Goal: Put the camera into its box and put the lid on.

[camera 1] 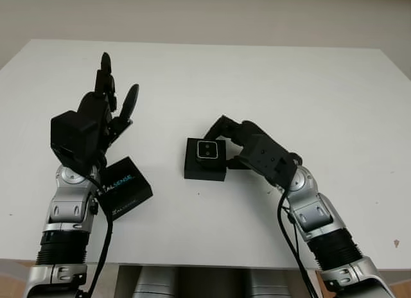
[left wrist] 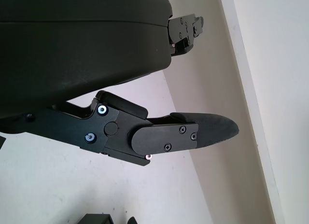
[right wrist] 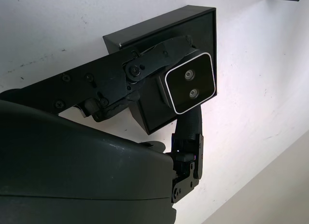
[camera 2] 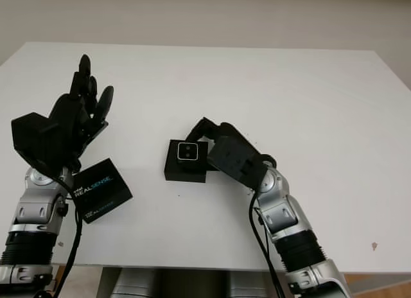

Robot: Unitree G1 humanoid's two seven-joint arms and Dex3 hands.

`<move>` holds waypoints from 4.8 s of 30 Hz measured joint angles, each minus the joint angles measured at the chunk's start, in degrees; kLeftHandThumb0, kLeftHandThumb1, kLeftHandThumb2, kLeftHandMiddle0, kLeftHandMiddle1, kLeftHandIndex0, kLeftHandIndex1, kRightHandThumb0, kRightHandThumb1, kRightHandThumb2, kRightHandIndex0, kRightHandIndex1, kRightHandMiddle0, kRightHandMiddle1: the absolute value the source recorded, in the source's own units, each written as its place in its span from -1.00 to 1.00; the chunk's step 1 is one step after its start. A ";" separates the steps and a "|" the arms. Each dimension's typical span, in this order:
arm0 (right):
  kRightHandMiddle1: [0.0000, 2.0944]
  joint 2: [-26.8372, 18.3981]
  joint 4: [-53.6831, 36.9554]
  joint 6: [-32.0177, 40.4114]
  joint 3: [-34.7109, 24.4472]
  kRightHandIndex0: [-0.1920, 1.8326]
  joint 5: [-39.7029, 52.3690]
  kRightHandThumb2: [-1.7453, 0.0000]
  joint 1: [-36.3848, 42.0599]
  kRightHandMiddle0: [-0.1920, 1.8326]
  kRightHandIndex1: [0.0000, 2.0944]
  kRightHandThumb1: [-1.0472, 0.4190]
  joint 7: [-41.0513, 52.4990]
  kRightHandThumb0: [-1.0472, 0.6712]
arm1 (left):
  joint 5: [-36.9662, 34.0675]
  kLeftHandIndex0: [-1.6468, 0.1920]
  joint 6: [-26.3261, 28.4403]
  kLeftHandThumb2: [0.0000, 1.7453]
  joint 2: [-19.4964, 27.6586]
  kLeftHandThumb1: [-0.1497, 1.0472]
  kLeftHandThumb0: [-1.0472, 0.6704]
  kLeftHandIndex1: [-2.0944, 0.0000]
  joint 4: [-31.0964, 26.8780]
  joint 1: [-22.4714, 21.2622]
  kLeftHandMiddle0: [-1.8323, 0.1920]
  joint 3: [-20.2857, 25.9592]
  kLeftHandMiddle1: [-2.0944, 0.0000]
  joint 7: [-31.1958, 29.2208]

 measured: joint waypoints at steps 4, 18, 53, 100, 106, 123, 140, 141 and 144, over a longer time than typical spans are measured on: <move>0.57 0.00 -0.05 0.01 0.00 -0.49 -0.04 0.94 0.04 -0.49 -0.95 -0.85 0.01 -0.21 | 0.00 1.00 0.00 -0.44 0.00 1.00 -0.64 1.00 0.00 0.02 1.00 0.00 1.00 0.00; 0.58 -0.02 -0.54 0.22 0.21 -0.48 -0.64 0.94 0.30 -0.48 -0.94 -0.85 -0.22 -0.23 | -0.12 1.00 0.00 -0.44 -0.04 1.00 -0.64 1.00 -0.13 0.05 1.00 0.00 1.00 0.01; -0.35 -3.03 -4.38 -5.24 -2.73 -0.66 -1.10 0.94 3.68 -0.58 -0.95 -0.79 -4.63 -0.39 | -0.03 1.00 0.97 -0.45 -0.04 1.00 -0.65 1.00 -1.28 0.54 1.00 -0.17 1.00 0.11; -0.07 -2.74 -7.94 -5.44 4.34 -0.53 -18.31 0.94 5.12 -0.56 -0.95 -0.78 -11.88 -0.63 | -0.27 1.00 1.13 -0.46 -0.17 1.00 -0.66 1.00 -1.28 0.56 1.00 -0.76 1.00 0.09; -0.03 -2.48 -5.54 -5.76 4.44 -0.52 -18.32 0.93 4.87 -0.55 -0.94 -0.80 -13.34 -0.61 | -0.27 1.00 2.47 -0.46 -0.20 1.00 -0.65 1.00 -2.39 1.01 1.00 -0.78 1.00 0.18; 0.08 -1.73 -3.39 -6.88 5.05 -0.50 -17.17 0.94 3.87 -0.52 -0.94 -0.81 -14.75 -0.52 | -0.05 1.00 3.34 -0.46 -0.91 1.00 -0.63 1.00 -3.49 1.87 1.00 -0.80 1.00 0.49; 0.11 -2.29 -1.95 -9.99 6.95 -0.46 -20.72 0.94 3.21 -0.49 -0.93 -0.81 -17.32 -0.52 | 0.04 1.00 3.22 -0.46 -0.96 1.00 -0.64 1.00 -3.53 1.93 1.00 -0.81 1.00 0.59; 0.12 -2.40 -1.72 -10.07 7.17 -0.47 -21.15 0.94 3.16 -0.49 -0.93 -0.81 -17.39 -0.52 | 0.12 1.00 3.22 -0.46 -0.96 1.00 -0.64 1.00 -3.54 1.94 1.00 -0.81 1.00 0.63; 0.13 -2.73 -1.41 -10.15 7.74 -0.46 -22.22 0.94 2.91 -0.49 -0.93 -0.80 -17.68 -0.52 | 0.15 1.00 3.22 -0.46 -0.96 1.00 -0.64 1.00 -3.55 1.96 1.00 -0.81 1.00 0.73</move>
